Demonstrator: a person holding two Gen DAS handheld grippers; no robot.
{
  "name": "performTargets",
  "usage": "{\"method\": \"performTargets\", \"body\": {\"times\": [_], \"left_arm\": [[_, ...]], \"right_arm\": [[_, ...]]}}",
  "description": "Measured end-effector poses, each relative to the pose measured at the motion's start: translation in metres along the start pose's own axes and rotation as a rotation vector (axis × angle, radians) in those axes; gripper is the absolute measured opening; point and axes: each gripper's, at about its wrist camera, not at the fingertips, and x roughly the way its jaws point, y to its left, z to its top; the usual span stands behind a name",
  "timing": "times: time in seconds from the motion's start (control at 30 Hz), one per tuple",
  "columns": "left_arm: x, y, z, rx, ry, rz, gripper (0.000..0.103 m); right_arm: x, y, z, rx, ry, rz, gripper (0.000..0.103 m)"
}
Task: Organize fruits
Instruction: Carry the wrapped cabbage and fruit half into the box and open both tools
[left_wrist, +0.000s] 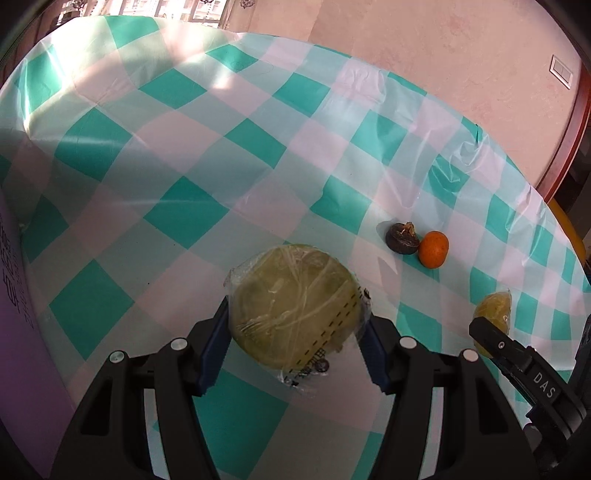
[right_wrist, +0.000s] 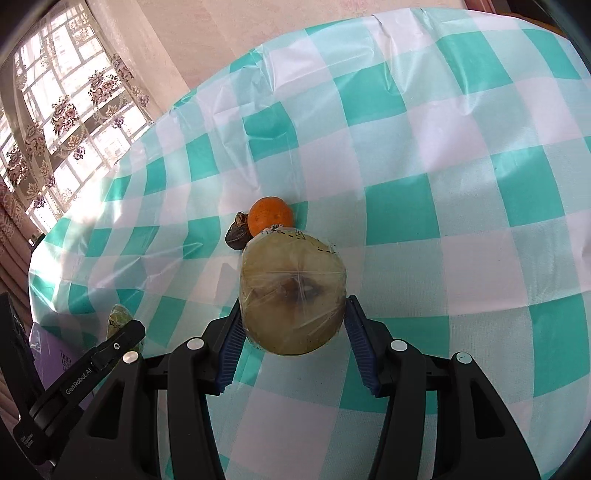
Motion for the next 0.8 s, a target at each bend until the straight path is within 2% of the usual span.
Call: {"method": "performTargets", "body": {"times": [0.3, 0.47, 0.67, 0.8], "left_arm": [[-0.046, 0.003, -0.049, 0.064, 0.011, -0.035, 0.063], [-0.070, 0.009, -0.072, 0.087, 0.022, -0.080, 0.063], [-0.106, 0.004, -0.103, 0.188, -0.017, -0.131, 0.063], [-0.128, 0.011, -0.117, 0.193, -0.039, -0.174, 0.063]], "right_arm": [[-0.045, 0.008, -0.054, 0.027, -0.005, -0.001, 0.052], [-0.071, 0.006, -0.079, 0.055, -0.021, 0.010, 0.052], [-0.094, 0.011, -0.105, 0.056, -0.028, 0.020, 0.052], [-0.105, 0.016, -0.119, 0.048, -0.022, 0.033, 0.052]]}}
